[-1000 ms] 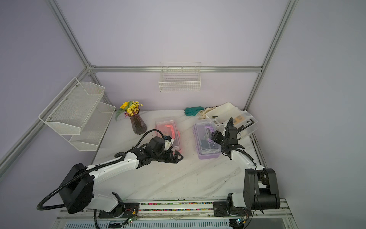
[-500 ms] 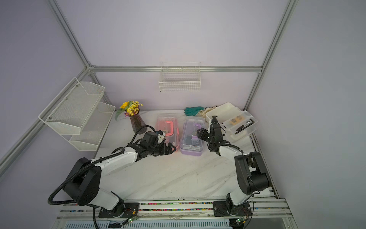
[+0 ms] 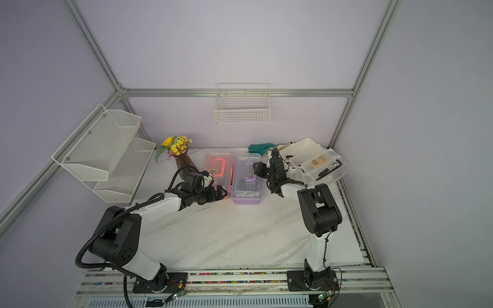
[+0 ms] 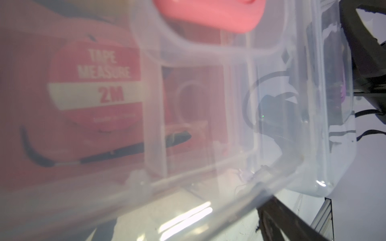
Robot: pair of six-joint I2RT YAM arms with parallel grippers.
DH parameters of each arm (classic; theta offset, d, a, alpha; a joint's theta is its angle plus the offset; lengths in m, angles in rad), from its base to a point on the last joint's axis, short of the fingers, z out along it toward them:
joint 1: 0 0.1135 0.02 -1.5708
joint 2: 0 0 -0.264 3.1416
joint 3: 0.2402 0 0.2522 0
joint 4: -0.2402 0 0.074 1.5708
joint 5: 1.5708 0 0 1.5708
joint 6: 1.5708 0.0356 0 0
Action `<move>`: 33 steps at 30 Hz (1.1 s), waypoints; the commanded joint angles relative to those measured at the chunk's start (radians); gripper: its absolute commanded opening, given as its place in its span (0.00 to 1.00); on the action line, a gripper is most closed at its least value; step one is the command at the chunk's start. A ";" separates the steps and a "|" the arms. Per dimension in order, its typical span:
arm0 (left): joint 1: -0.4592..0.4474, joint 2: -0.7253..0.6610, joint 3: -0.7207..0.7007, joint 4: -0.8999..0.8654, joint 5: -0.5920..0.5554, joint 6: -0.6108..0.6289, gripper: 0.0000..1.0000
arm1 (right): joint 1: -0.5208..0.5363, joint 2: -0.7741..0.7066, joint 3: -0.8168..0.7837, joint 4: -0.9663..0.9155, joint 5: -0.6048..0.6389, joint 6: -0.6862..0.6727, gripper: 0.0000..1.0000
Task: Close toolboxes
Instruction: Move the toolbox to the center of the board.
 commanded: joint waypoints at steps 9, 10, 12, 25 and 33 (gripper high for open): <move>0.033 -0.032 0.093 0.036 0.075 0.023 1.00 | 0.063 -0.048 0.064 -0.143 0.066 -0.111 0.61; 0.030 -0.047 0.089 0.031 0.085 0.018 1.00 | 0.057 -0.076 0.065 -0.181 0.085 -0.144 0.61; 0.021 -0.080 0.084 0.015 0.088 0.015 1.00 | 0.031 -0.120 0.067 -0.249 0.105 -0.181 0.62; -0.002 -0.206 0.111 -0.020 0.071 0.018 1.00 | -0.157 0.023 0.335 -0.574 0.137 -0.335 0.62; -0.003 -0.139 0.106 0.029 0.096 -0.005 1.00 | -0.167 0.225 0.618 -0.674 0.253 -0.500 0.60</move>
